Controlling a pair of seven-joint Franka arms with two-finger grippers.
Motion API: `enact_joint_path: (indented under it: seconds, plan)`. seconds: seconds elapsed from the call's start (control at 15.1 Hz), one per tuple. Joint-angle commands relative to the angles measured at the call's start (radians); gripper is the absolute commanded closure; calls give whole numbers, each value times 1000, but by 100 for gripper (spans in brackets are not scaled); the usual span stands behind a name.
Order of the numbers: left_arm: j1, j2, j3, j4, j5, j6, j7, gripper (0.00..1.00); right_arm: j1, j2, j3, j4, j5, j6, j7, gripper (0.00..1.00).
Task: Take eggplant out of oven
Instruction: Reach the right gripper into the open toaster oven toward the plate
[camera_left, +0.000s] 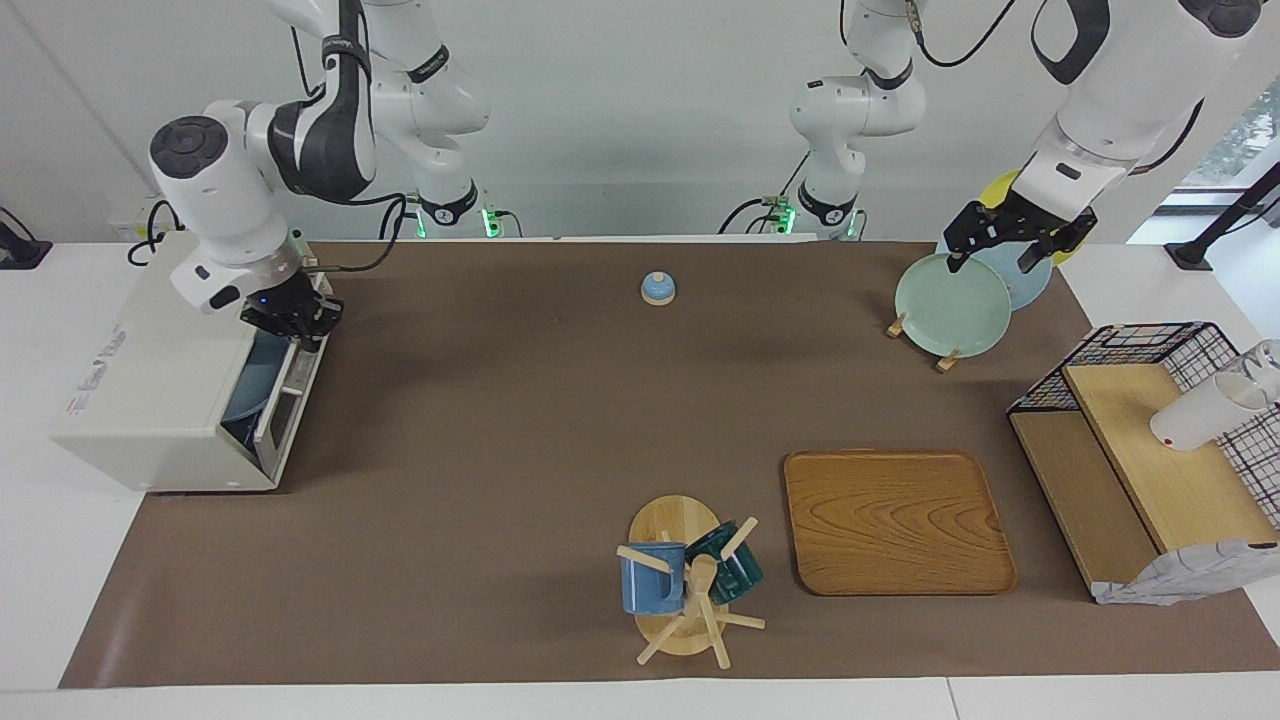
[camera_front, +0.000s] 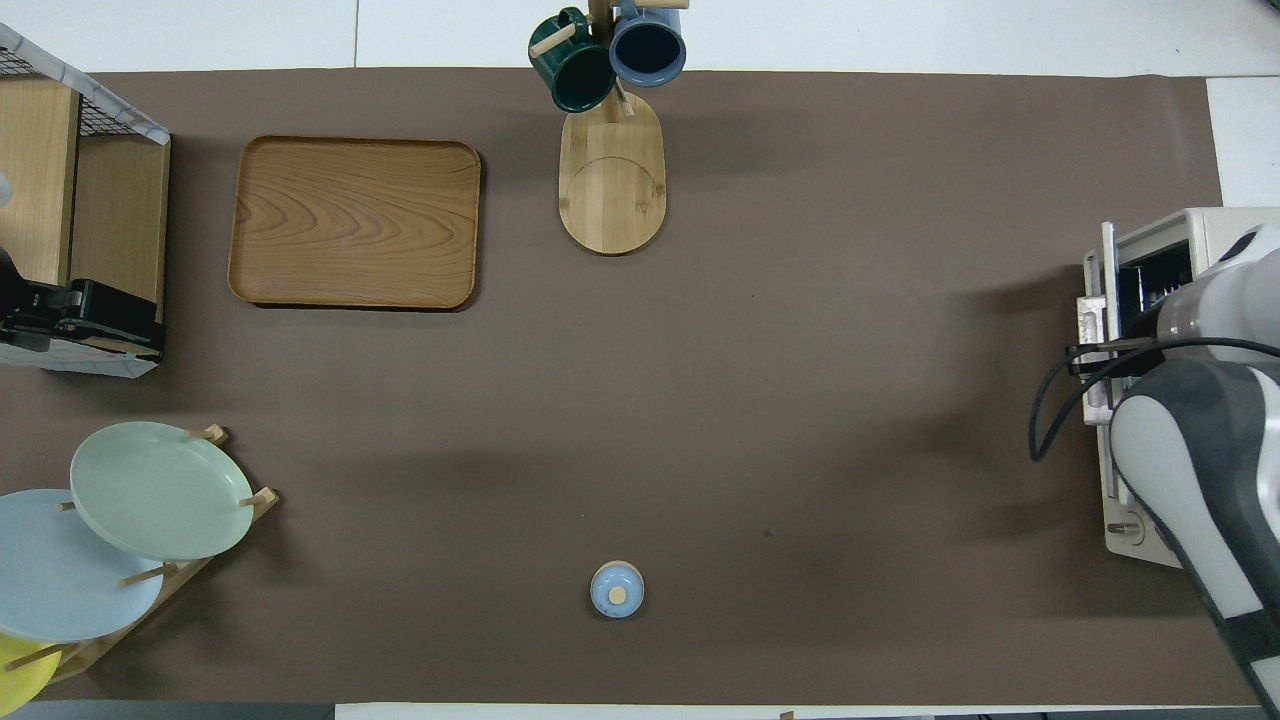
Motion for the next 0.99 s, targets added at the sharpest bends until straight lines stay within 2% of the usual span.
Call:
enact_joint_path:
  seconds: [0.0, 0.26, 0.53, 0.93]
  plan:
    - [6, -14, -7, -6, 20, -10, -7, 0, 9, 80, -6, -23, -8, 123, 31, 100]
    - [6, -14, -7, -6, 20, -10, -7, 0, 55, 94, -6, -88, -8, 244, 74, 100]
    - [6, -14, -7, -6, 20, -10, -7, 0, 58, 176, -4, -91, -6, 312, 88, 100]
    - [6, -14, -7, -6, 20, -10, -7, 0, 158, 196, -3, -79, 31, 289, 215, 100]
